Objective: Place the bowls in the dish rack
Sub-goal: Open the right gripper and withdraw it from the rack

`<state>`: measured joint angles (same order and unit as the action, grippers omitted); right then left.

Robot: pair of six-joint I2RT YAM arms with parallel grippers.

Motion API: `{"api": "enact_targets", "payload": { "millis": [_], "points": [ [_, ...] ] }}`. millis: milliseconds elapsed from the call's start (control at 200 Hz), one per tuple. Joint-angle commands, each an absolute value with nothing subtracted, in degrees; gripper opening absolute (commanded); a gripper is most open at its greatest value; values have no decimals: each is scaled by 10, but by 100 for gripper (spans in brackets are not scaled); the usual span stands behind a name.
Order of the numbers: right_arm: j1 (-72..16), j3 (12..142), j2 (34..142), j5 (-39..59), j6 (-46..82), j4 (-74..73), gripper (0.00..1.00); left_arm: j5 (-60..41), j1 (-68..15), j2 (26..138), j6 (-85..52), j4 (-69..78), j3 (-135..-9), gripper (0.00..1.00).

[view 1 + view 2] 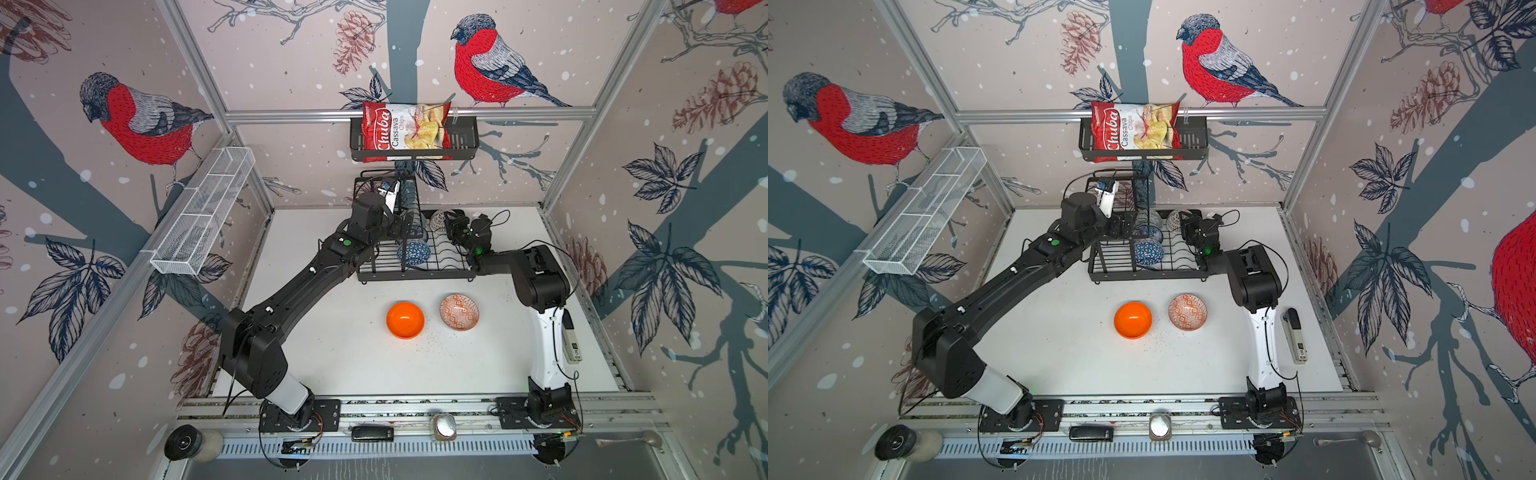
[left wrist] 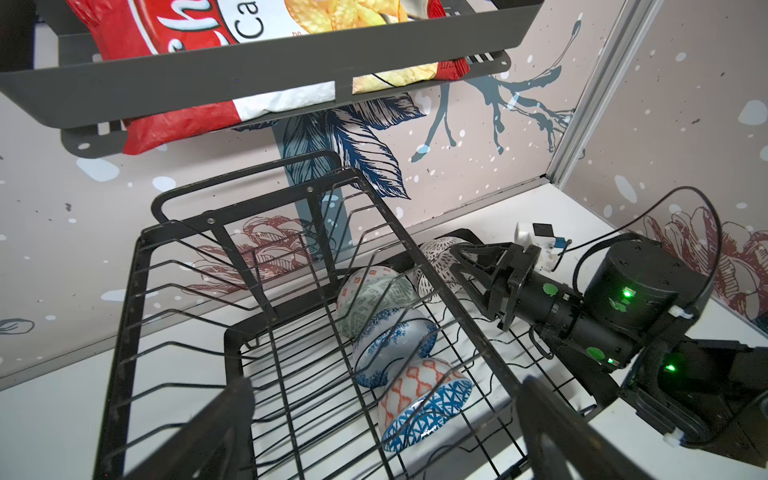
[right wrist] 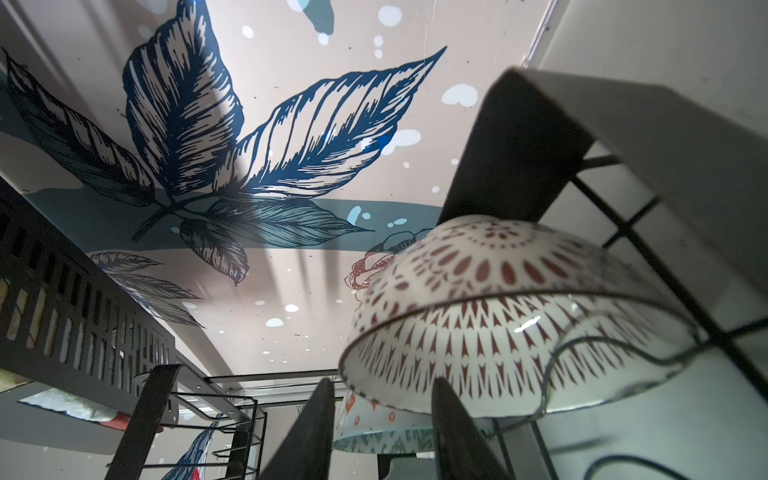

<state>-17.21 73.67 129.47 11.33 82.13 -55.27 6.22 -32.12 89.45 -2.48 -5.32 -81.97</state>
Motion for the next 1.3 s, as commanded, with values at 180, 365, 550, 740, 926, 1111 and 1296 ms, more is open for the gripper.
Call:
{"api": "enact_targets", "payload": {
  "millis": [180,365,550,740,926,1111,1296],
  "points": [
    [-171,704,1251,118,788,-589,49,51,-295,876,-48,-19,-813,98],
    [-171,666,1209,120,770,-595,63,72,-299,859,-58,-14,-811,98],
    [-169,603,1132,117,699,-548,92,59,-306,845,-91,-58,-820,98],
    [-169,572,1045,118,603,-438,100,61,-306,784,-126,-91,-777,98],
    [-181,564,950,83,506,-300,100,13,-288,739,-177,-150,-751,98],
    [-215,551,851,21,408,-184,100,-6,-285,662,-234,-154,-667,98],
    [-249,536,764,-27,338,-80,100,-56,-285,579,-312,-119,-530,98]
  ]
}}
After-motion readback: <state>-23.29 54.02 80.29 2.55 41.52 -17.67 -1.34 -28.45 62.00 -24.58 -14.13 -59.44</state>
